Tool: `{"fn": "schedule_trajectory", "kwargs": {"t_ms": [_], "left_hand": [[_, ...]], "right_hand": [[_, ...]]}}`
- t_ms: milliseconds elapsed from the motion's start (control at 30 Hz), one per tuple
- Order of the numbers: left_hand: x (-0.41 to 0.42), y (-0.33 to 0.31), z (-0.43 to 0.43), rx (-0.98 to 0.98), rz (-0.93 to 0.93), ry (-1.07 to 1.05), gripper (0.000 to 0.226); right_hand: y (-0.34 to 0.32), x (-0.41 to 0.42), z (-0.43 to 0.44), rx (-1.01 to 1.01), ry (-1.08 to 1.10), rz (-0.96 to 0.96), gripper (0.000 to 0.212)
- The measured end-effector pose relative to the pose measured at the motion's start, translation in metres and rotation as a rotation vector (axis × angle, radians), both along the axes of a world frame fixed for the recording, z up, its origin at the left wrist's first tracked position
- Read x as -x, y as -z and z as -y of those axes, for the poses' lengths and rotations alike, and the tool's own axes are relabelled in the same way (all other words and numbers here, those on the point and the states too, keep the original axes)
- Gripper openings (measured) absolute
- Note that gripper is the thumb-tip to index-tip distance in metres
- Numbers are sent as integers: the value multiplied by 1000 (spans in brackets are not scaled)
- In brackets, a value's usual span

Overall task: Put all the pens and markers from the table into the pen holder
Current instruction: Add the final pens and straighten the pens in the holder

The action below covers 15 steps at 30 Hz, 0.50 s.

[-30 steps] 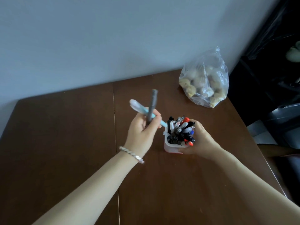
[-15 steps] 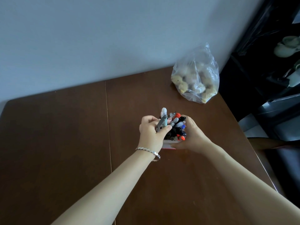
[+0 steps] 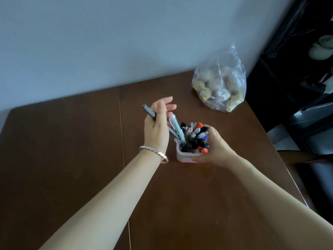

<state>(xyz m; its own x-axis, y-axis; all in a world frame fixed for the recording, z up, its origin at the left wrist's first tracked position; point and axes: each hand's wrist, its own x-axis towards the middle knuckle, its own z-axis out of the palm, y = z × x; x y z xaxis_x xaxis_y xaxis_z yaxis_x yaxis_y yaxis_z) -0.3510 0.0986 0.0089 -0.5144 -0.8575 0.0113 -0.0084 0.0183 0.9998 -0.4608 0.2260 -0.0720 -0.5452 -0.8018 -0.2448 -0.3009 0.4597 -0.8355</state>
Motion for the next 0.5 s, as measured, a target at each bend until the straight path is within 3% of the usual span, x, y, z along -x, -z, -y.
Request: {"fn": "schedule_trajectory", "kwargs": {"t_ms": [233, 333, 400, 500], "left_hand": [[5, 13, -4, -272, -34, 126, 30], [-4, 36, -13, 32, 212, 232, 30], [-9, 49, -17, 136, 389, 328, 45], [-8, 50, -18, -113, 501, 441, 52]], "right_hand": [[0, 0, 0, -6, -1, -1, 87], [1, 1, 1, -14, 0, 2, 88], [2, 1, 1, -8, 3, 2, 88], [3, 1, 1, -19, 4, 6, 87]]}}
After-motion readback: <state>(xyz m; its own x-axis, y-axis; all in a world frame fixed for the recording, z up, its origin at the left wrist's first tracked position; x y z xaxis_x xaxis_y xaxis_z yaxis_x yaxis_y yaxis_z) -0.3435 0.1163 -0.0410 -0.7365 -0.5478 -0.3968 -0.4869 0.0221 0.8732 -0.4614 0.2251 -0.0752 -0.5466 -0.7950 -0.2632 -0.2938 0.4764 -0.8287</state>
